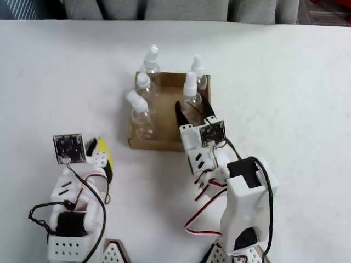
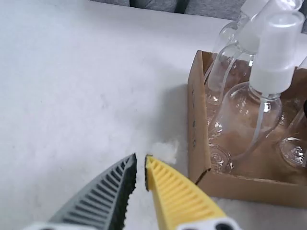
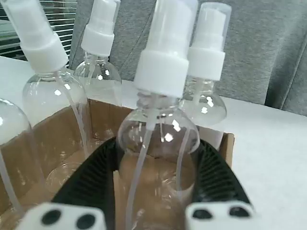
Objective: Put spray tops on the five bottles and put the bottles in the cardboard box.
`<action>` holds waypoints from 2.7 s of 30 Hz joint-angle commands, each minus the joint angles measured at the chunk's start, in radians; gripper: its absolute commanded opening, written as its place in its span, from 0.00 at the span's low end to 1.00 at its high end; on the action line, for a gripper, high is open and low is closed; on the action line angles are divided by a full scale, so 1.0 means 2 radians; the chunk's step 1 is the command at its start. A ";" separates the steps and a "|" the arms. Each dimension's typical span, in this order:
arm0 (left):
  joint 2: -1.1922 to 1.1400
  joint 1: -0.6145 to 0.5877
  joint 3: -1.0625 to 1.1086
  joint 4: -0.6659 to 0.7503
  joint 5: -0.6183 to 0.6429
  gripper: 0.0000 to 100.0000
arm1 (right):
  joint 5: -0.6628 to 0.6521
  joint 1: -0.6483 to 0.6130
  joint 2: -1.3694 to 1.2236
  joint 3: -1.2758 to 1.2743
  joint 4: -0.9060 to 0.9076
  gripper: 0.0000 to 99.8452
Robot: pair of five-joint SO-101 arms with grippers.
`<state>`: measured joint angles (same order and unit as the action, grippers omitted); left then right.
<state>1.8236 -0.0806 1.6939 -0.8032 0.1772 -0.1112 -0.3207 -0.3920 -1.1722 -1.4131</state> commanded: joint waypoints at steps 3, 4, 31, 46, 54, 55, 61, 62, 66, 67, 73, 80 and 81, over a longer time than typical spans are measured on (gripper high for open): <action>0.003 -0.005 -0.001 -0.002 -0.005 0.05 | -0.004 0.004 0.002 0.011 -0.013 0.02; 0.003 -0.005 -0.001 -0.002 -0.005 0.05 | -0.004 0.003 0.002 0.011 -0.013 0.02; 0.003 -0.005 -0.001 -0.002 -0.005 0.05 | -0.003 0.000 0.002 0.000 -0.014 0.25; 0.003 -0.005 -0.001 -0.002 -0.005 0.05 | -0.006 0.000 0.007 -0.011 -0.016 0.25; 0.003 -0.005 -0.001 -0.002 -0.005 0.05 | -0.007 0.000 0.007 -0.014 -0.016 0.25; 0.003 -0.005 -0.001 -0.002 -0.005 0.05 | -0.008 0.000 0.007 -0.017 -0.016 0.25; 0.003 -0.005 -0.001 -0.002 -0.026 0.05 | -0.008 -0.012 0.007 -0.028 -0.016 0.25; 0.003 -0.005 -0.001 -0.002 -0.036 0.05 | -0.008 -0.013 0.007 -0.029 -0.016 0.25; 0.003 -0.005 -0.001 -0.002 -0.047 0.05 | -0.008 -0.013 0.007 -0.030 -0.016 0.25; 0.003 -0.005 -0.001 -0.002 -0.047 0.05 | -0.008 -0.013 0.007 -0.030 -0.016 0.25; 0.003 -0.005 -0.001 -0.002 -0.047 0.05 | -0.008 -0.013 0.007 -0.030 -0.014 0.28; 0.003 -0.005 -0.001 -0.002 -0.047 0.05 | -0.008 -0.013 0.007 -0.031 -0.013 0.41; 0.003 -0.005 -0.001 -0.002 -0.047 0.05 | -0.008 -0.013 0.007 -0.031 -0.013 0.41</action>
<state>1.8236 -0.0806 1.6939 -0.8032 0.0944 -0.1158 -0.3330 -0.3905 -1.2306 -1.4331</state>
